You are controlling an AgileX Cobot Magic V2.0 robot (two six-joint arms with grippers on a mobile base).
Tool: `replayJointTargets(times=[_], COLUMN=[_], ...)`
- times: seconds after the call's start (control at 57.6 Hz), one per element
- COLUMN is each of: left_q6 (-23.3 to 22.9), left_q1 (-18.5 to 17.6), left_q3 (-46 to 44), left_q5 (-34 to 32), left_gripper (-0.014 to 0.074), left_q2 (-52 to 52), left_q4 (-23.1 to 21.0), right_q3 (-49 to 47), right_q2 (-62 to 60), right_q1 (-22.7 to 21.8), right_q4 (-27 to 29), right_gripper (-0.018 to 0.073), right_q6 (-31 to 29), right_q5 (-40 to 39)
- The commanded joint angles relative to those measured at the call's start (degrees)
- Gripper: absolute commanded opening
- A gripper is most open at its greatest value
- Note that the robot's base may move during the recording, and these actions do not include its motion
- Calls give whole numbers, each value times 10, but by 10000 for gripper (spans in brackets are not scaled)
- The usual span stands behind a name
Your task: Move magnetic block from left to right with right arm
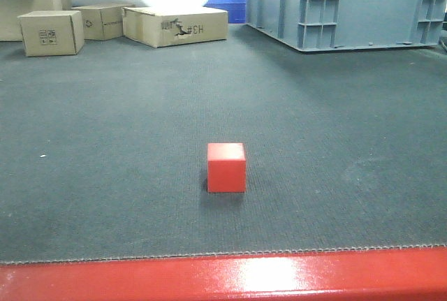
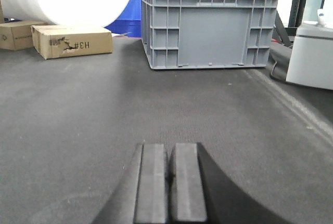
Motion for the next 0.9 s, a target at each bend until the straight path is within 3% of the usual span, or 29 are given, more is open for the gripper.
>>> replayJointTargets(times=[0.0,0.885], left_q6=[1,1], left_q1=[-3,-3], left_q3=[5,5], left_q5=[-52,-52], left_gripper=[-126,-126], left_q2=[-5,-5], left_q4=[-3,-3], right_q3=[-1,12], right_q2=[-14,-44], right_q1=[-4,-4], right_q4=[-7,-8], right_gripper=[67,67], right_q6=[-4,-4], right_q5=[-59,-45])
